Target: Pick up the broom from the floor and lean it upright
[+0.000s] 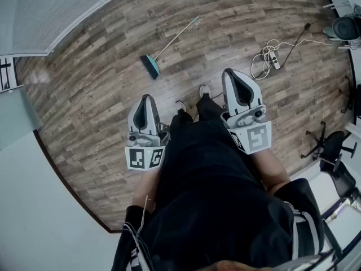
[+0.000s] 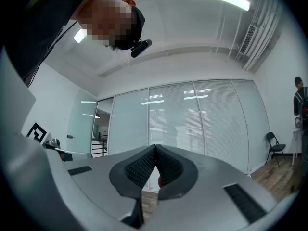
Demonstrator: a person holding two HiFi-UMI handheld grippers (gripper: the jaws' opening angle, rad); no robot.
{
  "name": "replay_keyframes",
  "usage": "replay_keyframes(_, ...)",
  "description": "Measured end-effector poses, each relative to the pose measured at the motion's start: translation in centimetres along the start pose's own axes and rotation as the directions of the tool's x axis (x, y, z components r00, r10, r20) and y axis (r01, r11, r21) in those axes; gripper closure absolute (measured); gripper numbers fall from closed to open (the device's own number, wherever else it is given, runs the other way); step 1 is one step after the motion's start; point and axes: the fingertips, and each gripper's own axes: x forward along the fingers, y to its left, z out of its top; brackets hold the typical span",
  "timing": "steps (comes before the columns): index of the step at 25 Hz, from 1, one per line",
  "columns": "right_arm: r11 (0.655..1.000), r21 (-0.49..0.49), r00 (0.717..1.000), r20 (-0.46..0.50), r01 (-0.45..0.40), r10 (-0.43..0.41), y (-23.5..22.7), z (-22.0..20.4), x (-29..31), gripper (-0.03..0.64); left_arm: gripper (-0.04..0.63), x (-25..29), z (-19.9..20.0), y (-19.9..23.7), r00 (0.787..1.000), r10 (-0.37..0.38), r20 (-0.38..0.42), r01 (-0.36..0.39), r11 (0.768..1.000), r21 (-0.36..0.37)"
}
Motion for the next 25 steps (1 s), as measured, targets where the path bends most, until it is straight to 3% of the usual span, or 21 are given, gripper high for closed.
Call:
replay_keyframes(4, 1.0, 0.012, 1.0, 0.004, 0.017, -0.017, -0.7, -0.7, 0.3, 0.598, 0.578, 1.3, -0.8, -0.2, 1.0, -0.027, -0.009, 0.027, 1.0, 0.008)
replay_keyframes(9, 0.995, 0.096, 1.0, 0.023, 0.013, -0.016, -2.5, -0.9, -0.5, 0.598, 0.578, 2.7, -1.5, -0.4, 0.999, -0.023, -0.028, 0.023, 1.0, 0.014)
replay_keyframes(14, 0.999, 0.049, 1.0, 0.012, 0.004, -0.004, -6.8, -1.3, -1.7, 0.598, 0.578, 5.1, -2.5, -1.8, 0.999, -0.002, -0.051, 0.004, 0.999, 0.036)
replay_keyframes(20, 0.998, 0.056, 0.999, 0.041, -0.012, 0.01, -12.4, -0.9, -1.7, 0.598, 0.578, 8.4, -4.7, -2.8, 0.996, 0.046, -0.076, -0.043, 0.998, 0.048)
replay_keyframes(25, 0.997, 0.077, 1.0, -0.004, 0.009, -0.008, -16.5, -2.5, -0.3, 0.598, 0.578, 12.4, -7.2, -3.1, 0.991, 0.04, -0.13, -0.034, 0.998, 0.045)
